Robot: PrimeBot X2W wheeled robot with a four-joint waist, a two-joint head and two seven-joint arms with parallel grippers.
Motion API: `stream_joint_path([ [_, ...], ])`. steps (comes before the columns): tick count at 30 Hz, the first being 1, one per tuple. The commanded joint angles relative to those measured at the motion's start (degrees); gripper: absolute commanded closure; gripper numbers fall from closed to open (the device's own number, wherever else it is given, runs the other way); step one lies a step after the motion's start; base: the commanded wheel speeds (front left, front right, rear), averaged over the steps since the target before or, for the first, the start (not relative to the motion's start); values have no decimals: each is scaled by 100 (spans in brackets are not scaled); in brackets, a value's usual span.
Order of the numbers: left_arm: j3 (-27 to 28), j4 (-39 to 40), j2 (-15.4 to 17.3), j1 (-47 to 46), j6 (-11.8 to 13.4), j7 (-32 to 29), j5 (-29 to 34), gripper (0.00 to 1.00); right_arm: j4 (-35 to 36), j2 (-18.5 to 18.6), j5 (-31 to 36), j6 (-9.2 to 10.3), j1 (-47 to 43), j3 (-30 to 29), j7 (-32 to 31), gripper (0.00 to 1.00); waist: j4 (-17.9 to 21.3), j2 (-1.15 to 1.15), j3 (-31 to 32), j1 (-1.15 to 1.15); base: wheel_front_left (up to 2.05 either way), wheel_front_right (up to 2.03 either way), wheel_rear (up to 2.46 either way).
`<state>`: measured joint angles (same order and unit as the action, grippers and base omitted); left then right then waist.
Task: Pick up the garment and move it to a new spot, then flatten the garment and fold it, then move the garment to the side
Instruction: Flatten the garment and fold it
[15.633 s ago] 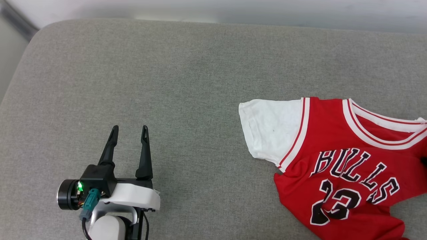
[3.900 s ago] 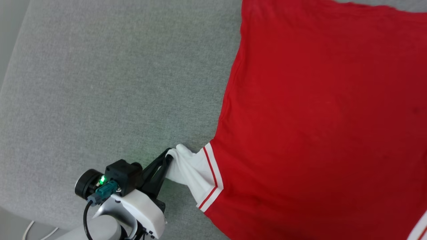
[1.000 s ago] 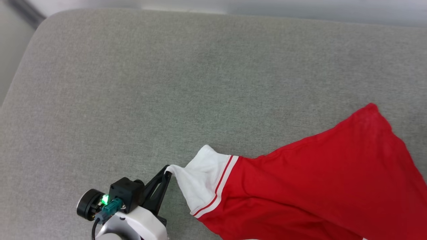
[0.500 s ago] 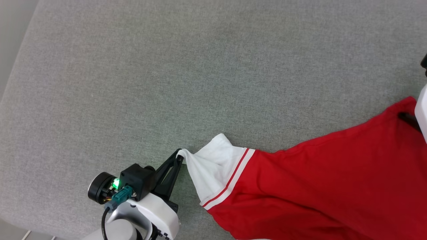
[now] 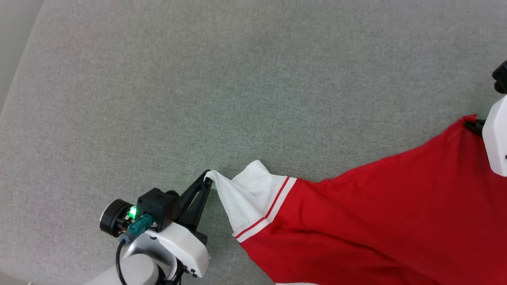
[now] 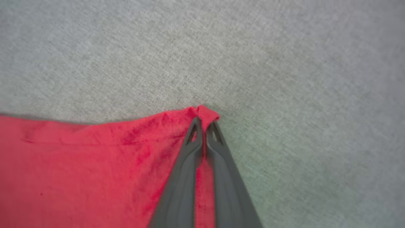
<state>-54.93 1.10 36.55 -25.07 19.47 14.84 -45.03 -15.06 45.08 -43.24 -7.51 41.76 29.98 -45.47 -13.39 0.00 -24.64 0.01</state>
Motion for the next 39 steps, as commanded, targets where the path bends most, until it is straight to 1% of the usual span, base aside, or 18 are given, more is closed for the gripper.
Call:
stream_joint_path([
  [1,78,9,47,-6,5,33,21,100,42,40,-55,3,-82,46,201,100,118,0,227,-1,0,0,0],
  [5,195,134,202,-31,16,36,21,100,309,144,-197,3,-101,92,703,100,298,0,513,-1,0,0,0],
  [8,307,231,403,-135,40,32,65,100,527,222,-227,3,-91,80,1078,100,454,0,703,-1,0,0,0],
  [12,457,388,580,-393,-17,-16,134,100,722,272,-222,4,-136,-28,1562,100,637,0,900,-1,0,0,0],
  [18,726,690,747,-1205,-135,-289,247,100,740,31,42,4,182,-486,2220,100,891,0,939,-1,0,0,0],
  [23,1072,782,800,-2229,-346,-560,313,100,719,-260,465,3,671,-864,2515,100,1036,0,742,-1,0,0,0],
  [28,1391,577,613,-3485,-589,-802,396,100,592,-644,922,4,1503,-1230,2662,100,1133,0,416,-1,0,0,0],
  [31,1501,359,361,-4231,-757,-918,401,100,420,-863,1253,4,2126,-1372,2727,100,1170,0,207,-1,0,0,0],
  [35,1608,-107,88,-5217,-1025,-1034,453,100,102,-1133,1637,3,2949,-1395,2778,100,1193,0,-23,-1,0,0,0],
  [36,1608,-107,88,-5217,-1025,-1034,453,100,102,-1133,1637,3,2949,-1395,2778,100,1193,0,-23,-1,0,0,0],
  [39,1683,-530,-86,-5924,-1236,-1092,493,100,-161,-1286,1831,4,3587,-1378,2797,100,1192,0,-197,-1,0,0,0],
])
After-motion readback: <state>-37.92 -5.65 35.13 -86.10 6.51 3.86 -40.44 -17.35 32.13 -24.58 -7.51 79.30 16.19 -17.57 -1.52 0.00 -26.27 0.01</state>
